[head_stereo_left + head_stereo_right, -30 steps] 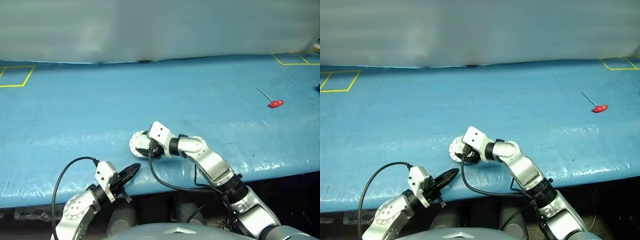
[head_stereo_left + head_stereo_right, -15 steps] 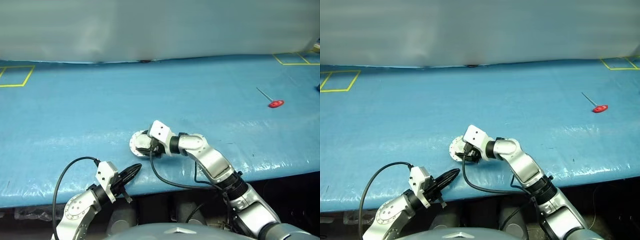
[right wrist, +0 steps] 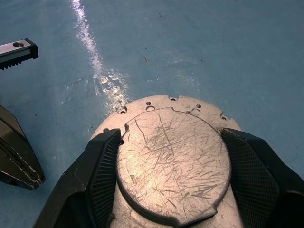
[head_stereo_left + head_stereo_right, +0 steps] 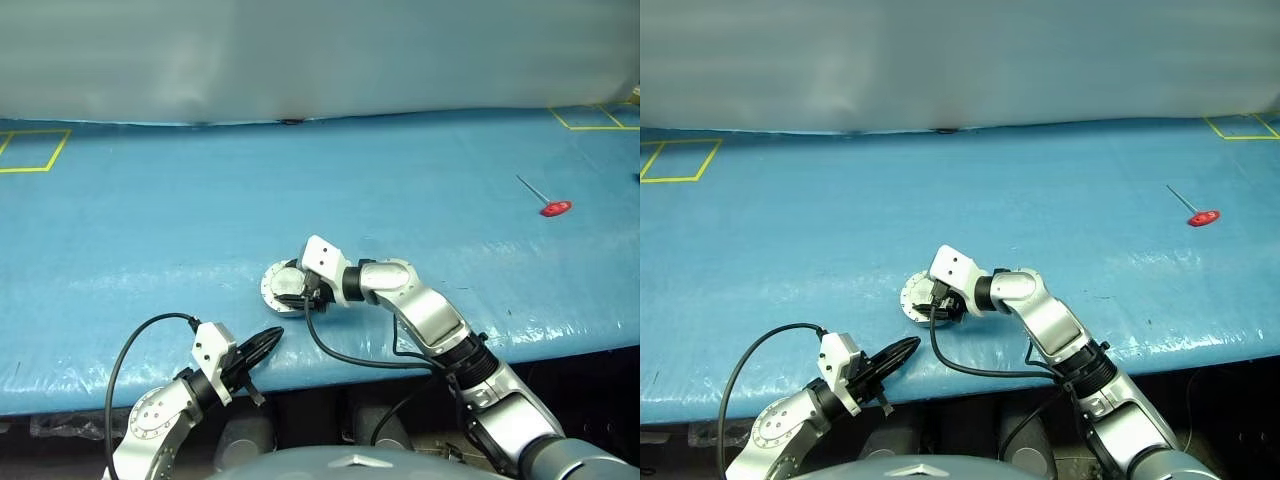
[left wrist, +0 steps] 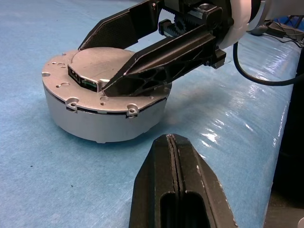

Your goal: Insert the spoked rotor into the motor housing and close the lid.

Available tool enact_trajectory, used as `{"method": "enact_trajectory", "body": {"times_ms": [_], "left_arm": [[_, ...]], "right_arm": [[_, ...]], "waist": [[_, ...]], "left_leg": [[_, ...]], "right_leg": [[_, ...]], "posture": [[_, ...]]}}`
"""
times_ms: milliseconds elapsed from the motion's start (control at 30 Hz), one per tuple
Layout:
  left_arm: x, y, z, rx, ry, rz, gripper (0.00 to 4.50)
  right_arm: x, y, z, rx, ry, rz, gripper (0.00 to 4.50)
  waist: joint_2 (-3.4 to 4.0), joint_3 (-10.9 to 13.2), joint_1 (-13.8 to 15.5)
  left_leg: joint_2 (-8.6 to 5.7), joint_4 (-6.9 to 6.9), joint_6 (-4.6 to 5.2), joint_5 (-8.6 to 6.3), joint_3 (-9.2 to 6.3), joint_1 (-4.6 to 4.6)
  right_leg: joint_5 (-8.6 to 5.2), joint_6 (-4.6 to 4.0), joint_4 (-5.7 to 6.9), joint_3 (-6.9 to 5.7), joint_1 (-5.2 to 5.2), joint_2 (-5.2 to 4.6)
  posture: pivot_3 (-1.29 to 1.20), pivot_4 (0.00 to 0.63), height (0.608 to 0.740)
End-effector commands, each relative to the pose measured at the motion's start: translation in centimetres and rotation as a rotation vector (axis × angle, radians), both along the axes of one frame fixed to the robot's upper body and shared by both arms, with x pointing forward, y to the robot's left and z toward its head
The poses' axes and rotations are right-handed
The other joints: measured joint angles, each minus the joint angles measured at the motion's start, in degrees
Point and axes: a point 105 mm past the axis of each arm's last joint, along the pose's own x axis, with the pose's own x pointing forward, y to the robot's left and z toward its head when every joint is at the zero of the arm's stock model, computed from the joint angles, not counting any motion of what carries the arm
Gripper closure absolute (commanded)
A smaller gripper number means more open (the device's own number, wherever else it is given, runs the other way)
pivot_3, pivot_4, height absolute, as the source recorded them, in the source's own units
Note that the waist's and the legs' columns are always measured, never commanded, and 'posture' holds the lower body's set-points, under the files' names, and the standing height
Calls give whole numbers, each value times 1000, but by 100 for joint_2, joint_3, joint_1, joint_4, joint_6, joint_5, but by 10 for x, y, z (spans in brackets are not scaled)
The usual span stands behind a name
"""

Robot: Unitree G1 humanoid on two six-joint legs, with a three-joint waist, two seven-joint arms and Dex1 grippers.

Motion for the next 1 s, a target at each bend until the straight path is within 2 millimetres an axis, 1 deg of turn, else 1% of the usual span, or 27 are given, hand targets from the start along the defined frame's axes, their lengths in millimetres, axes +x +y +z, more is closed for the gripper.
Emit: {"method": "enact_trajectory", "body": {"times_ms": [33, 167, 267, 400, 467, 700, 900, 1000], "left_arm": [[1, -3, 9, -21, -36, -12, 4500], [1, -4, 9, -22, -37, -15, 4500], [1, -4, 9, -22, -37, -17, 4500], [1, -3, 10, -21, -41, -16, 4500], [2, -2, 10, -14, -49, -6, 4500], [6, 12, 10, 37, -93, 94, 4500], [3, 19, 7, 53, -85, 127, 4500], [2, 22, 8, 54, -94, 142, 4500]], "right_arm": [[3, -6, -11, -40, 18, -21, 1449], [5, -5, -9, -4, 67, -49, 1449], [5, -5, -10, -8, 88, -57, 1449], [7, -6, -10, -49, 2, -25, 1449], [9, -8, -11, -52, -14, -31, 1449], [15, -13, -15, -68, -23, -60, 1449], [19, -13, -15, -80, -38, -64, 1449], [16, -13, -19, -83, 16, -54, 1449]], "waist": [[0, 0, -2], [0, 0, -4], [0, 0, -4], [1, 1, -3], [1, 1, -2], [1, 1, 1], [1, 1, 3], [2, 1, 3]], "left_leg": [[0, 0, 0, 0, 0, 0], [2, 1, 0, 0, -1, 1], [4, 1, -1, 0, -1, 2], [3, 1, -1, 0, -1, 2], [2, 1, 0, 0, -1, 2], [4, 3, -2, 1, -1, 6], [4, 5, -2, 1, -1, 7], [4, 4, -2, 1, 0, 7]], "right_leg": [[0, 0, 0, 0, 0, 0], [0, 0, 2, 0, 1, 1], [1, -2, 4, 0, 0, 2], [0, -2, 3, 0, 0, 1], [0, -1, 3, 0, 1, 0], [0, 0, 5, 0, 3, 1], [-5, 9, 6, 0, 4, -2], [-4, 7, 5, 0, 4, -3]], "posture": [[0, 150, 740], [0, 150, 740], [0, 150, 740], [0, 150, 740], [0, 150, 740], [0, 150, 740], [0, 150, 740], [0, 150, 740]]}}
